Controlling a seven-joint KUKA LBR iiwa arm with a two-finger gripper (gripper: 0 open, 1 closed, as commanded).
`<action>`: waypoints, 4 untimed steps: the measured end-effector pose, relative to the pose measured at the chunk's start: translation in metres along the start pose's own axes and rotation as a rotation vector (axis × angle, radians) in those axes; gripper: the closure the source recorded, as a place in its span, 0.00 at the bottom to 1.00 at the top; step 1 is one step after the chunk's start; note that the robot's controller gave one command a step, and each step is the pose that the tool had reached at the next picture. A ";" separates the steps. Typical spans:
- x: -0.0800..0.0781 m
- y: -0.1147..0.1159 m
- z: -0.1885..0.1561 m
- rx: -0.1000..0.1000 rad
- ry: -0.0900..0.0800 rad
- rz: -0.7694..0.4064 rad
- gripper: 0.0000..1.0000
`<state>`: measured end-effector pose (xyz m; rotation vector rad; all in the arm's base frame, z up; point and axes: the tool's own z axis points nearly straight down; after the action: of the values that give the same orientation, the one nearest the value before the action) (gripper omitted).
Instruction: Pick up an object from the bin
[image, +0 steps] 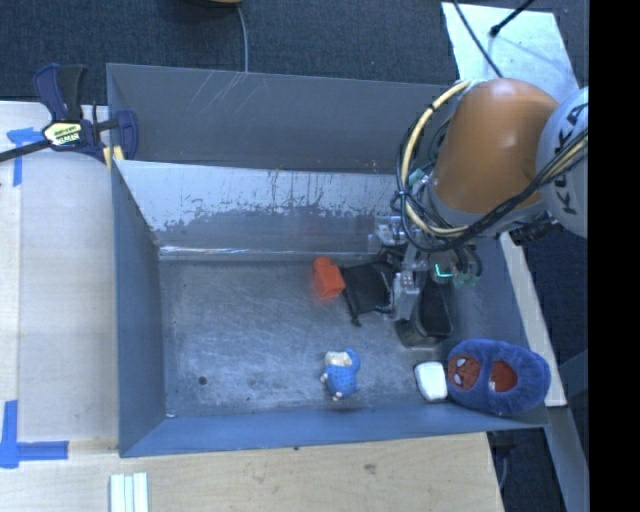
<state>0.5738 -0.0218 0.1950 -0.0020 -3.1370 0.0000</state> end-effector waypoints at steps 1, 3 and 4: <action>0.066 0.027 0.037 -0.001 -0.001 -0.320 0.00; 0.043 0.033 0.076 0.004 -0.011 -1.302 0.00; 0.052 0.049 0.127 0.000 -0.002 -1.682 0.00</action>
Offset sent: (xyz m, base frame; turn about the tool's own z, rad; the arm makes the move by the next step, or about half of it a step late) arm -0.0655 0.0270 -0.0350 -0.3193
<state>0.5209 0.0273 0.0686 2.3392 -2.0945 -0.0055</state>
